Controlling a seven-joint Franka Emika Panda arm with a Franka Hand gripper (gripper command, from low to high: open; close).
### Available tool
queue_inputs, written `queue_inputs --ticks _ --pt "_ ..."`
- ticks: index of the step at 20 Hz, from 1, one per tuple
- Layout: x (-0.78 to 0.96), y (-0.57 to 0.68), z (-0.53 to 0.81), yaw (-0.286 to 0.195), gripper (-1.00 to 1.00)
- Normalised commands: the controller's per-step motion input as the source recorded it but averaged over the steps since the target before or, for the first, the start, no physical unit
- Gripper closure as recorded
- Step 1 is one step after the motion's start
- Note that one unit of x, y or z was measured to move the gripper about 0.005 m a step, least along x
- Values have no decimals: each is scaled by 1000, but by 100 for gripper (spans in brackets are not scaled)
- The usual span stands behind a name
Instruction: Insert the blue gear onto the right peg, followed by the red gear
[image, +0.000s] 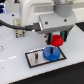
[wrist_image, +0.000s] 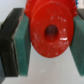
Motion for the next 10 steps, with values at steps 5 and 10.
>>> queue_inputs --ticks 5,10 --pt "275 -129 -34 0 100" --pt "184 -85 -116 0 100"
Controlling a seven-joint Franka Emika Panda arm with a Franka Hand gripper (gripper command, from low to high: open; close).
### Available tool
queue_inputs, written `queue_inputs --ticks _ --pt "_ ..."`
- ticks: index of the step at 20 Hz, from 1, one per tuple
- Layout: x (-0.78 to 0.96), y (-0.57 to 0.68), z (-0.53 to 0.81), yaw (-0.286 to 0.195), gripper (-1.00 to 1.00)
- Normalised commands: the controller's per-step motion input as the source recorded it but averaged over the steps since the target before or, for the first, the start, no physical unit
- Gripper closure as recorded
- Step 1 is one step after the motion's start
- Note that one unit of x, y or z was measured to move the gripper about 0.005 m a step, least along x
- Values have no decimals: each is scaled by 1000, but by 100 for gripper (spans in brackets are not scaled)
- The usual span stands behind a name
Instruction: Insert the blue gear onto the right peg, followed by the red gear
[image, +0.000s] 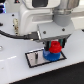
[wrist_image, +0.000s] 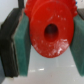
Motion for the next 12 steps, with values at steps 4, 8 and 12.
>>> queue_inputs --ticks 4,8,12 --pt "139 -29 164 0 100" --pt "159 -67 219 0 100" --pt "130 -97 81 0 100"
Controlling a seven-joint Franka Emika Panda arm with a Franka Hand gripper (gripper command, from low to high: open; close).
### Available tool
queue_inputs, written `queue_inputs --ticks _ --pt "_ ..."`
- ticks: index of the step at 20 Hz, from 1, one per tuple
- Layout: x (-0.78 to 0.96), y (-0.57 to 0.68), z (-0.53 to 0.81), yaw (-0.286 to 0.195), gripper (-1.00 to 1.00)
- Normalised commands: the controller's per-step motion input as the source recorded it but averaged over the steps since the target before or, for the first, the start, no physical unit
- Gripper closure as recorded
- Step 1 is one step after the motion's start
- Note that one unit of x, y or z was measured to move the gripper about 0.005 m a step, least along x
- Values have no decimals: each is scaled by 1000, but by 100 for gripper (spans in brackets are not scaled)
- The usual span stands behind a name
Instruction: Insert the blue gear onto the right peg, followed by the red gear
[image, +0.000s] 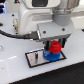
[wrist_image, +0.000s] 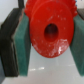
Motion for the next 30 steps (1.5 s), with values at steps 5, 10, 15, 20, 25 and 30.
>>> queue_inputs --ticks 5,10,15,20,25,30 --pt "35 -273 -36 0 100" --pt "31 -302 -209 0 100" --pt "57 -75 181 0 100" --pt "76 -100 -11 0 100" --pt "47 -209 -317 0 100" --pt "31 -174 -261 0 -100"
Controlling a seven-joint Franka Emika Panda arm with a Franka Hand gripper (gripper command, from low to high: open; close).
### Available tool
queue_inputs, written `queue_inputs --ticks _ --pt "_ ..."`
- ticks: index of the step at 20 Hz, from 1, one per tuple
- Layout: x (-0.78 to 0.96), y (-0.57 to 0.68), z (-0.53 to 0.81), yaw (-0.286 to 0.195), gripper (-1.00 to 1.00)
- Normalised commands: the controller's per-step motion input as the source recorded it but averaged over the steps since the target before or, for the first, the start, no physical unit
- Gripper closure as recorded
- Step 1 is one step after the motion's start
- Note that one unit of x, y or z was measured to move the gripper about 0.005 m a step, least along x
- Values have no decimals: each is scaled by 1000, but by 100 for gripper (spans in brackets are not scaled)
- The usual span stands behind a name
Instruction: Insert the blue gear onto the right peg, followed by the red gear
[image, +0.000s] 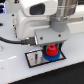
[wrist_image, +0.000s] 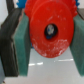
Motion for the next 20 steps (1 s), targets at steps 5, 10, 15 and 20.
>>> queue_inputs --ticks 5,10,15,20 --pt "5 -26 -1 0 -100" --pt "0 7 398 0 -100" --pt "0 16 435 0 -100" --pt "0 0 0 0 -100"
